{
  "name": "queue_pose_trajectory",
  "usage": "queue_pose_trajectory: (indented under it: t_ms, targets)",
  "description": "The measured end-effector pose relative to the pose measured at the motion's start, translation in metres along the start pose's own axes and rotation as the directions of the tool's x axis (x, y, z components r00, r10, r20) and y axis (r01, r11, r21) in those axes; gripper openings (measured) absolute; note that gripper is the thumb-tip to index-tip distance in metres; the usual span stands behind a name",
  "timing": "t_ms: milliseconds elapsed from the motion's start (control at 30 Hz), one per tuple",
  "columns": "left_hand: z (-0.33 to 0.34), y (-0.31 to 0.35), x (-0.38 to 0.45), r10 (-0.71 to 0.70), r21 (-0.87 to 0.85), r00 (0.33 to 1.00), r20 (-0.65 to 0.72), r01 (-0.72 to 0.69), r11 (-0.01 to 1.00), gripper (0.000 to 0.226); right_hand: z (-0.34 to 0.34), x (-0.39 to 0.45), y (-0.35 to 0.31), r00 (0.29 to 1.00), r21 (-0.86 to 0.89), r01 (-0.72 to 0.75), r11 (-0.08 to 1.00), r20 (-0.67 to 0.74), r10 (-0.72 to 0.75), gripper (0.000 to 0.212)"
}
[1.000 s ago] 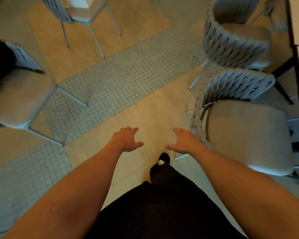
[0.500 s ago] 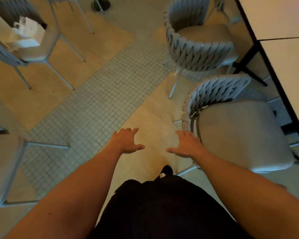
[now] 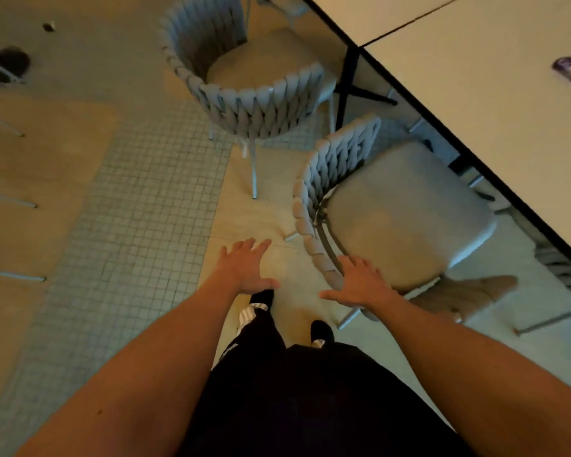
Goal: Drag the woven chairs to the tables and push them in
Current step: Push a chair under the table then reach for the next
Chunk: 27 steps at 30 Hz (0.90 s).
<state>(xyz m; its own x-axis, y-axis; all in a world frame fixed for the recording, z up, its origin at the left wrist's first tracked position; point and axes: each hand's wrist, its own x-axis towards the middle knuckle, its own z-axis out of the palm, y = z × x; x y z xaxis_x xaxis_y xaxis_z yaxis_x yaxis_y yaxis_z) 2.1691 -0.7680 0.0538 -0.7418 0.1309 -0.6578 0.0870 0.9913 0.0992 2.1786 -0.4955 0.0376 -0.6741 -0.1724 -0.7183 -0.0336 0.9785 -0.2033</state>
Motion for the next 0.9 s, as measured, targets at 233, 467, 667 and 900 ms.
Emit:
queue_pose_trajectory:
  t_ms: [233,467,667,900]
  targets:
    - [-0.048,-0.006,0.066,0.254,0.175,0.967,0.033,-0.256,0.951,0.113,-0.002,0.012,-0.012,0.964,0.249,-0.231,0.941,-0.074,0.256,0.111]
    - [-0.066,0.02,0.12,0.448,0.365,0.887,0.108,-0.455,0.812,0.116,0.004,0.012,-0.013,0.905,0.401,-0.372,0.837,-0.046,0.424,0.108]
    - [-0.065,0.056,0.155,0.556,0.475,0.811,0.182,-0.568,0.673,0.115,0.037,0.015,0.001,0.865,0.419,-0.486,0.767,0.111,0.489,0.092]
    - [-0.058,0.069,0.182,0.505,0.571,0.833,0.226,-0.533,0.624,0.079,0.061,0.021,0.004,0.859,0.359,-0.503,0.786,0.113,0.499,0.067]
